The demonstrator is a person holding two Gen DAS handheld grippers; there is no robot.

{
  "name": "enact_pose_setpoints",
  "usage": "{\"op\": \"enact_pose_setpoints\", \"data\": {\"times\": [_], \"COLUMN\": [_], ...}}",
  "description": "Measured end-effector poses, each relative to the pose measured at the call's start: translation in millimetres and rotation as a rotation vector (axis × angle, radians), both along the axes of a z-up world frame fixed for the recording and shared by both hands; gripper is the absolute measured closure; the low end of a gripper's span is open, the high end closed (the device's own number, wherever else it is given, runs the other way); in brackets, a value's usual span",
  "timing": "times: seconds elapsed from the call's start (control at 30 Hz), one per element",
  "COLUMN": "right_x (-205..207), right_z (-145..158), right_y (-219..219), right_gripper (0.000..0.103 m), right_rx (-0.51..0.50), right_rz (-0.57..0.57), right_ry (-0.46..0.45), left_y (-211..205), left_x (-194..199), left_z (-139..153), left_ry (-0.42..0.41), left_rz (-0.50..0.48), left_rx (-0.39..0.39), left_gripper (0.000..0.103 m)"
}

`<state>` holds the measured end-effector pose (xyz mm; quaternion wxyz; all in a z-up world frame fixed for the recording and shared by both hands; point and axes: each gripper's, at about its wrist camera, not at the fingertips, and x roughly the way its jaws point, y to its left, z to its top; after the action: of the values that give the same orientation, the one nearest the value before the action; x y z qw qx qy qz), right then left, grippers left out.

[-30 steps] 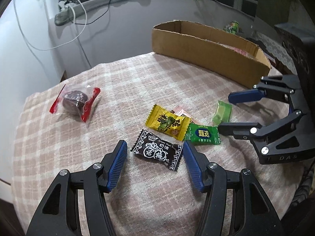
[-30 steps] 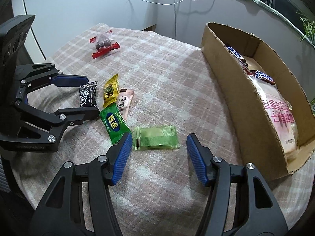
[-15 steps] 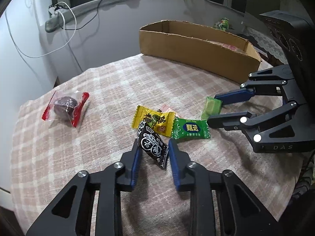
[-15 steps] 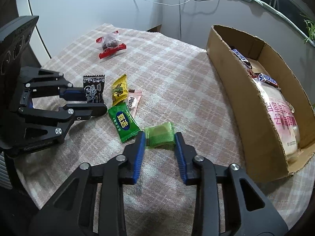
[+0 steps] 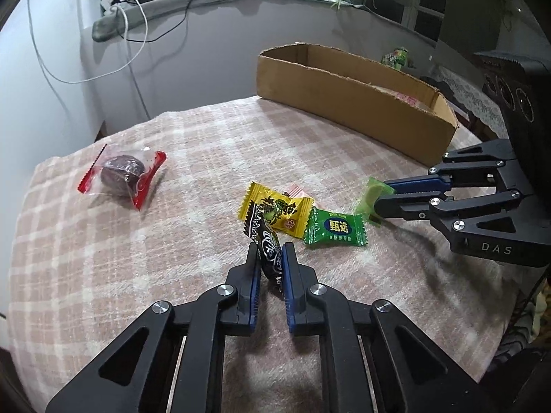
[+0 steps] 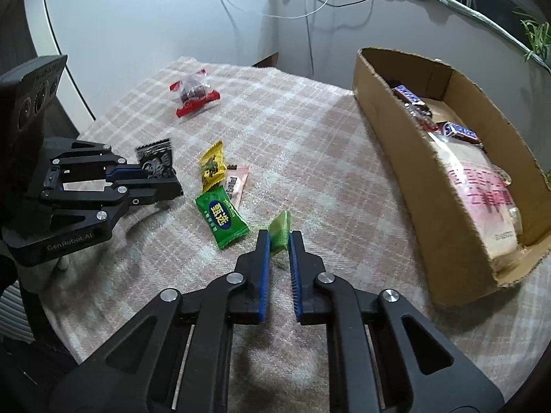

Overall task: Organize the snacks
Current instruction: 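Grasp the black candy wrapper with the left tool while the right tool grasps the green translucent candy, then carry the black wrapper with the left tool over the box while the right tool carries the green candy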

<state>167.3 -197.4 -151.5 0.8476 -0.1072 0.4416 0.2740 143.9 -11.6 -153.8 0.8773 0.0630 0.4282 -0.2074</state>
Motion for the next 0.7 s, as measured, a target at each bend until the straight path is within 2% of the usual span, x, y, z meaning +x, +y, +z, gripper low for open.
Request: {"op": "enact_pose_setpoints", "data": {"times": [0.13,0.3,0.7], "right_x": [0,-1,-6], "right_z": [4,9,56], "right_y": [-5,-12,-46], "right_gripper": [0.096,0.096,0.097], "right_rx": [0.021,0.045,0.125], "right_rz": [-0.004,-0.031,-0.086], "right_ry": [0.003,-0.007,-0.083], "left_y": [3,2,3], "left_x": [-2,-4,-2], "left_z": [5,5,32], "left_ry": [-0.003,-0.011,-0.047], "left_rz": [0.01,0.015,0.033], "left_rx": [-0.029,-0.026,-0.102], "left_gripper": [0.094,0.094,0.094]}}
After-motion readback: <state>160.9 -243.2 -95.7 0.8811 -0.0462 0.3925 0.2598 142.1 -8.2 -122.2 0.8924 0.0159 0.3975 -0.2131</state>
